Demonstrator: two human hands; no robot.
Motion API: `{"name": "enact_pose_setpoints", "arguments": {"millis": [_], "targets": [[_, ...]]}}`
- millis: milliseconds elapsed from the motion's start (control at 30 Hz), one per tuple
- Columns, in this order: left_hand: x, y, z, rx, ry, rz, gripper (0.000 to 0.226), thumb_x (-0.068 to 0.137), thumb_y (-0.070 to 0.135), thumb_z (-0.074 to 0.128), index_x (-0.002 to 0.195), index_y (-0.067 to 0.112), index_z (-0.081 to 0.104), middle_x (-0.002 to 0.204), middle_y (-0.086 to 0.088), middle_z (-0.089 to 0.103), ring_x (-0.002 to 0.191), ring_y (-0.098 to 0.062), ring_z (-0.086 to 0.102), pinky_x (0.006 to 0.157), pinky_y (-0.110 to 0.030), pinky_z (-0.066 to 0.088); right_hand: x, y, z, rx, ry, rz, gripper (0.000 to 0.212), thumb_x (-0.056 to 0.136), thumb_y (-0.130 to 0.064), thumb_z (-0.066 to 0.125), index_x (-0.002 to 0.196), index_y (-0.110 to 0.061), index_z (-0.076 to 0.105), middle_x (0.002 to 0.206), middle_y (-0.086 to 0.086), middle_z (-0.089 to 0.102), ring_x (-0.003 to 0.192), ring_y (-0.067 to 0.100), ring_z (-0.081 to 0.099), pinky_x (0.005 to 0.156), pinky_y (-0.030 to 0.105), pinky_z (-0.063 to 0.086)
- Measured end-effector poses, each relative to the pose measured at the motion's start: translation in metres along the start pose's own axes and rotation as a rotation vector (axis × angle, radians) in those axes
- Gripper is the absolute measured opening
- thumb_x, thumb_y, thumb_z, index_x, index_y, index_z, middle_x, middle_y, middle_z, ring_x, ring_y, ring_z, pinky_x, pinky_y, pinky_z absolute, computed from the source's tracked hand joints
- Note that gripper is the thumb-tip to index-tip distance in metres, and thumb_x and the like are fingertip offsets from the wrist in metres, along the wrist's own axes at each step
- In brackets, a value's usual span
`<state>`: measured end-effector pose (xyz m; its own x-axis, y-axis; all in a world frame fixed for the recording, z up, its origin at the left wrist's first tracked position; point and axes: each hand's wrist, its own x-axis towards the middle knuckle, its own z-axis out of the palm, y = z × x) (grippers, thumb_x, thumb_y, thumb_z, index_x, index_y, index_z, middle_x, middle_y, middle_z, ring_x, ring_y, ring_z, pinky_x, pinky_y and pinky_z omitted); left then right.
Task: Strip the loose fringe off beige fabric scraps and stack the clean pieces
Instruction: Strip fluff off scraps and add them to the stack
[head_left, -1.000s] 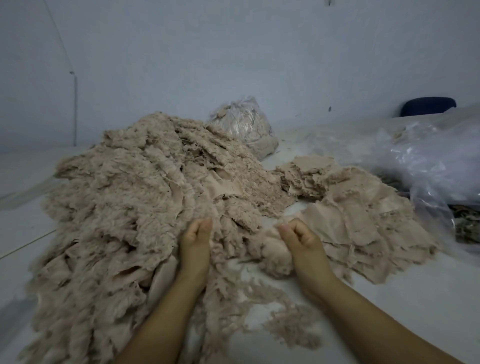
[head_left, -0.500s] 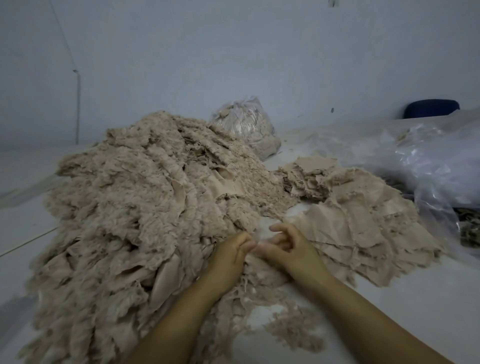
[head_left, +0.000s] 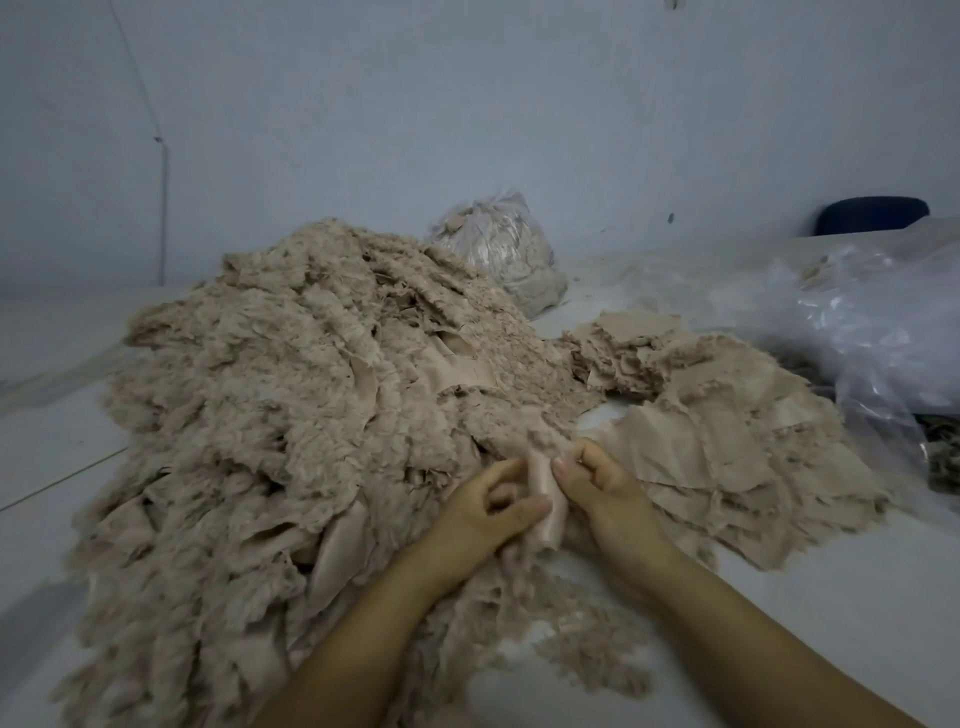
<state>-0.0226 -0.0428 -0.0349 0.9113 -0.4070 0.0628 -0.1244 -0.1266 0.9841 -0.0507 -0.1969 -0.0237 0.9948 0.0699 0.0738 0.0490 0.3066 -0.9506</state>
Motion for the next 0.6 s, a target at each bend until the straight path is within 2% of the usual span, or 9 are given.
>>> {"name": "enact_pose_setpoints", "arguments": {"millis": [67, 100, 167, 233, 333, 400, 500, 533, 600], "targets": [[-0.002, 0.002, 0.0, -0.045, 0.057, 0.04, 0.029, 0.076, 0.023, 0.072, 0.104, 0.014, 0.066, 0.089, 0.002, 0.072, 0.082, -0.012, 0.067, 0.07, -0.02, 0.052, 0.0, 0.0, -0.001, 0.022, 0.02, 0.008, 0.014, 0.095, -0.016, 0.053, 0.082, -0.009, 0.054, 0.067, 0.01, 0.06, 0.055, 0.019, 0.061, 0.048, 0.027, 0.049], [-0.003, 0.004, -0.001, -0.011, 0.095, 0.069, 0.019, 0.077, 0.017, 0.073, 0.095, 0.014, 0.069, 0.083, 0.003, 0.071, 0.077, -0.012, 0.065, 0.068, -0.021, 0.051, 0.0, 0.0, -0.003, -0.017, 0.031, 0.022, 0.017, 0.091, -0.024, 0.058, 0.082, -0.01, 0.055, 0.066, 0.009, 0.058, 0.055, 0.022, 0.058, 0.05, 0.03, 0.048], [-0.004, 0.004, -0.002, 0.136, 0.069, 0.132, 0.01, 0.077, 0.012, 0.075, 0.085, 0.015, 0.07, 0.079, 0.003, 0.07, 0.075, -0.01, 0.062, 0.07, -0.024, 0.05, -0.001, 0.006, -0.004, -0.151, 0.032, 0.042, 0.033, 0.081, -0.04, 0.066, 0.09, -0.009, 0.058, 0.072, 0.008, 0.061, 0.063, 0.024, 0.058, 0.058, 0.034, 0.048], [-0.004, 0.003, 0.002, 0.215, 0.008, 0.169, 0.01, 0.077, 0.011, 0.076, 0.078, 0.017, 0.068, 0.07, 0.009, 0.066, 0.068, -0.003, 0.058, 0.065, -0.019, 0.047, 0.001, 0.01, 0.0, -0.195, 0.086, -0.023, 0.034, 0.085, -0.033, 0.065, 0.091, -0.002, 0.054, 0.076, 0.011, 0.057, 0.071, 0.024, 0.055, 0.065, 0.036, 0.046], [-0.003, 0.007, 0.002, 0.113, 0.066, 0.108, 0.018, 0.082, 0.014, 0.07, 0.066, 0.018, 0.064, 0.054, 0.012, 0.057, 0.049, 0.001, 0.05, 0.05, -0.013, 0.04, 0.007, 0.007, 0.001, -0.226, 0.293, -0.162, 0.023, 0.098, -0.02, 0.051, 0.079, -0.006, 0.052, 0.064, 0.003, 0.047, 0.06, 0.017, 0.045, 0.053, 0.025, 0.039], [-0.002, 0.008, -0.003, 0.081, 0.104, 0.081, 0.022, 0.086, 0.013, 0.064, 0.064, 0.014, 0.064, 0.054, 0.007, 0.053, 0.047, -0.001, 0.046, 0.05, -0.015, 0.039, 0.01, 0.005, -0.002, -0.249, 0.39, -0.214, 0.028, 0.1, -0.02, 0.047, 0.074, -0.011, 0.05, 0.06, -0.003, 0.045, 0.052, 0.006, 0.042, 0.047, 0.018, 0.036], [-0.002, 0.008, -0.004, 0.07, 0.11, 0.077, 0.024, 0.091, 0.012, 0.058, 0.069, 0.003, 0.064, 0.061, -0.002, 0.054, 0.056, -0.007, 0.049, 0.058, -0.019, 0.041, 0.01, 0.006, -0.004, -0.318, 0.466, -0.262, 0.032, 0.101, -0.024, 0.043, 0.075, -0.006, 0.049, 0.06, -0.002, 0.043, 0.049, 0.003, 0.038, 0.045, 0.016, 0.034], [-0.002, 0.008, -0.003, 0.029, 0.112, 0.068, 0.026, 0.092, 0.014, 0.055, 0.073, 0.0, 0.063, 0.062, -0.003, 0.057, 0.058, -0.009, 0.052, 0.059, -0.02, 0.042, 0.011, 0.006, -0.004, -0.337, 0.495, -0.272, 0.034, 0.101, -0.025, 0.043, 0.078, -0.002, 0.05, 0.061, -0.001, 0.042, 0.049, 0.003, 0.037, 0.046, 0.017, 0.033], [-0.003, 0.01, -0.001, -0.057, 0.117, 0.041, 0.028, 0.093, 0.023, 0.05, 0.074, 0.005, 0.061, 0.057, 0.004, 0.057, 0.051, -0.007, 0.051, 0.053, -0.015, 0.041, 0.012, 0.006, -0.005, -0.354, 0.54, -0.288, 0.034, 0.101, -0.026, 0.042, 0.078, -0.001, 0.049, 0.063, 0.0, 0.041, 0.049, 0.002, 0.035, 0.047, 0.016, 0.032]]}}
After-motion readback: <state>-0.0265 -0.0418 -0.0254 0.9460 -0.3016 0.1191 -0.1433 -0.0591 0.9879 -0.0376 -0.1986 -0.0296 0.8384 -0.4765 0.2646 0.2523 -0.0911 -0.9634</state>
